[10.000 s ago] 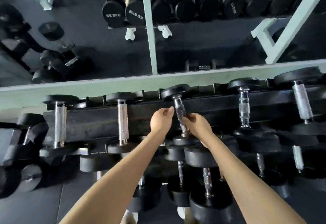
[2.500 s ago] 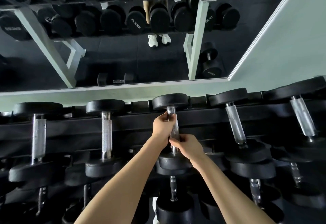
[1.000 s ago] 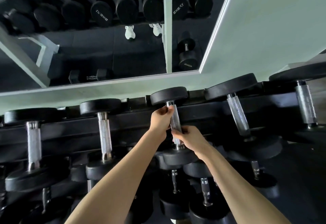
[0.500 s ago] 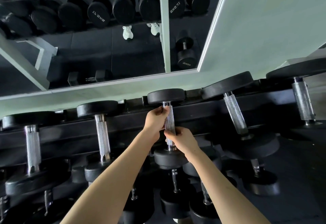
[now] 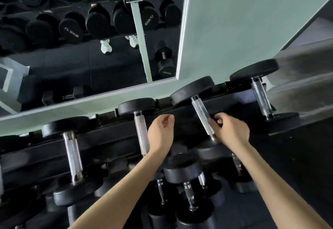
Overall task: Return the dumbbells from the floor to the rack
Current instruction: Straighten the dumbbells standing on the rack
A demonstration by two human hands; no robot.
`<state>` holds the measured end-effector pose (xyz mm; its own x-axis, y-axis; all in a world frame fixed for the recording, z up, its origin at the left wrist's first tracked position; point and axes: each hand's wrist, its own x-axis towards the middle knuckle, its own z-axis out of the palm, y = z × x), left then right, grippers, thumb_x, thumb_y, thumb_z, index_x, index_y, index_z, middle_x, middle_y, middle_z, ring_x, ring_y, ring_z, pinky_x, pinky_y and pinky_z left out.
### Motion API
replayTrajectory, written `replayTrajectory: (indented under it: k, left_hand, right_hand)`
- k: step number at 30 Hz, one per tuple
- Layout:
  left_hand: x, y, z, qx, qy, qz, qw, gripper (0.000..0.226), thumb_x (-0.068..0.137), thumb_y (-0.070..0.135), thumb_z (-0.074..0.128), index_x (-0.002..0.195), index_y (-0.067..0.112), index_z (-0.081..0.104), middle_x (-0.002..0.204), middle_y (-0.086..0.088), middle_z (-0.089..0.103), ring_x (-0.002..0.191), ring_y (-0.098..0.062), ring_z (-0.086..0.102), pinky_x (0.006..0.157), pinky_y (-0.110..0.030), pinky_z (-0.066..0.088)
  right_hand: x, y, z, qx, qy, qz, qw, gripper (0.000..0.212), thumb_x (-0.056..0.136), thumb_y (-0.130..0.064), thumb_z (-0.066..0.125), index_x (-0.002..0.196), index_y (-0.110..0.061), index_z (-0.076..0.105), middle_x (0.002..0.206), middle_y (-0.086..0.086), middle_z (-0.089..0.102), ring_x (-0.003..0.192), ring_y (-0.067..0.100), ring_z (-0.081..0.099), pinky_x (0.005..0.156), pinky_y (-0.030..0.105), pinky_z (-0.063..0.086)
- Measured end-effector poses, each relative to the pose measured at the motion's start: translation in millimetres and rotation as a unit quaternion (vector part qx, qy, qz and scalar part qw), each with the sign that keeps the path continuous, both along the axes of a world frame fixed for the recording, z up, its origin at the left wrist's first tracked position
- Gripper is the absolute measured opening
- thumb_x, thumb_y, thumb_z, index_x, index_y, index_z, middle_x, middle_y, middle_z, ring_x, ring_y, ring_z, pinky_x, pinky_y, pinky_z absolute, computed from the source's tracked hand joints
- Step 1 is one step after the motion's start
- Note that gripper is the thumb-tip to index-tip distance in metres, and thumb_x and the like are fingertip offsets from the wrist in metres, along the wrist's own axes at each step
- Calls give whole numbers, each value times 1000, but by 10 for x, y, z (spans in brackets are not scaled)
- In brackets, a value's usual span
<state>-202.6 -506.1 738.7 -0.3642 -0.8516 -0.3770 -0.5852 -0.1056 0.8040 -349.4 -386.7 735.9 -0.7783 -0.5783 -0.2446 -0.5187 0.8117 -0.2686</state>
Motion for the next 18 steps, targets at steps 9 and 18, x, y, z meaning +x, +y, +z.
replayTrajectory:
  k: [9, 18]
  left_hand:
    - [-1114, 202, -286, 349, 173, 114, 914, 41, 95, 37, 52, 130, 17, 53, 128, -10, 61, 116, -29, 60, 104, -43, 46]
    - [-1210, 157, -419, 342, 159, 150, 914, 33, 93, 30, 58, 123, 17, 59, 118, -8, 67, 96, -25, 64, 84, -41, 56]
  right_hand:
    - [-512, -160, -354, 77, -307, 84, 945, 42, 84, -44, 64, 112, -14, 66, 100, 5, 73, 94, 24, 68, 88, 37, 52]
    - [-492, -79, -492, 63, -300, 65, 950, 35, 89, -47, 55, 105, -18, 66, 85, 1, 66, 90, 26, 67, 76, 32, 45]
